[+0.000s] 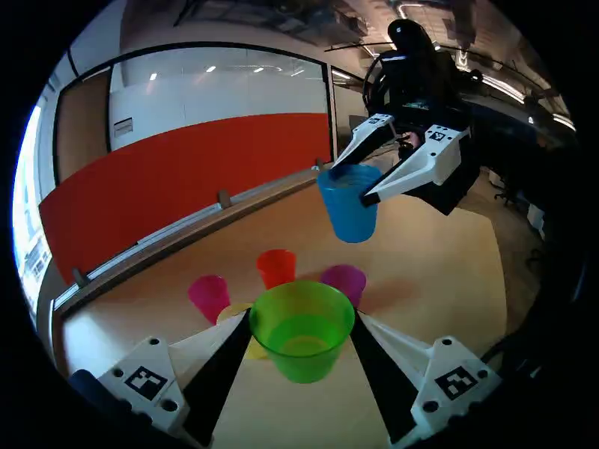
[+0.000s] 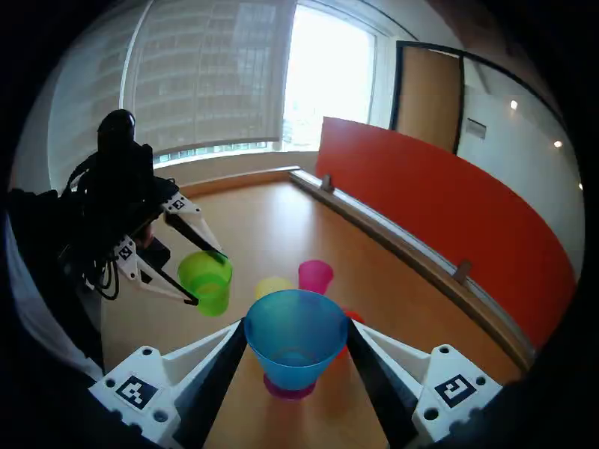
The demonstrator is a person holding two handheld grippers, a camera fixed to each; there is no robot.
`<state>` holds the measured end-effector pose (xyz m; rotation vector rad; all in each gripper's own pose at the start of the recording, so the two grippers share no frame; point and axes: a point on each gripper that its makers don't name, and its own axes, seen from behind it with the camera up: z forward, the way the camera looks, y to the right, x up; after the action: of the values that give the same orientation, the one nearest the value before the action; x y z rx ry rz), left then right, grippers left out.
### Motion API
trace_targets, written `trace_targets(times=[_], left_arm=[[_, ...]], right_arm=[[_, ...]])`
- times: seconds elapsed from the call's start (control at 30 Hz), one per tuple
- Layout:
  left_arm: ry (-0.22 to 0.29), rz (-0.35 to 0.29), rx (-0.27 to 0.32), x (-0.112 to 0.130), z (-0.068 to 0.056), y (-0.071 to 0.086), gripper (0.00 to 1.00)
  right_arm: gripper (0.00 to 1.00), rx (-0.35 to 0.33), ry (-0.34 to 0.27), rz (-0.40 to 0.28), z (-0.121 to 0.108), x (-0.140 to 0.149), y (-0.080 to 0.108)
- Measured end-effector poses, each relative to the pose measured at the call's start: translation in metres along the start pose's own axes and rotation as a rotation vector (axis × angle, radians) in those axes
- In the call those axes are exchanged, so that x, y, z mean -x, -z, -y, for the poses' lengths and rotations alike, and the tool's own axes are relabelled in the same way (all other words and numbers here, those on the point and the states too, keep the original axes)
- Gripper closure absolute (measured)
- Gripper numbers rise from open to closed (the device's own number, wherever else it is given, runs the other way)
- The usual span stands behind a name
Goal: Pour water
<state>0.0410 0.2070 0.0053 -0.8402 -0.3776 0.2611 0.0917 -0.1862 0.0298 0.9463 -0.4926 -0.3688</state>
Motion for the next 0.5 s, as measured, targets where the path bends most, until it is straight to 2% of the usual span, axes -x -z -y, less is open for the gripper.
trace_targets(times=[0.5], left_arm=[[0.016, 0.048, 0.017, 0.032, -0.01, -0.011, 0.11]], right_arm=[[0.06, 0.016, 0.011, 0.038, 0.01, 0.045, 0.0]])
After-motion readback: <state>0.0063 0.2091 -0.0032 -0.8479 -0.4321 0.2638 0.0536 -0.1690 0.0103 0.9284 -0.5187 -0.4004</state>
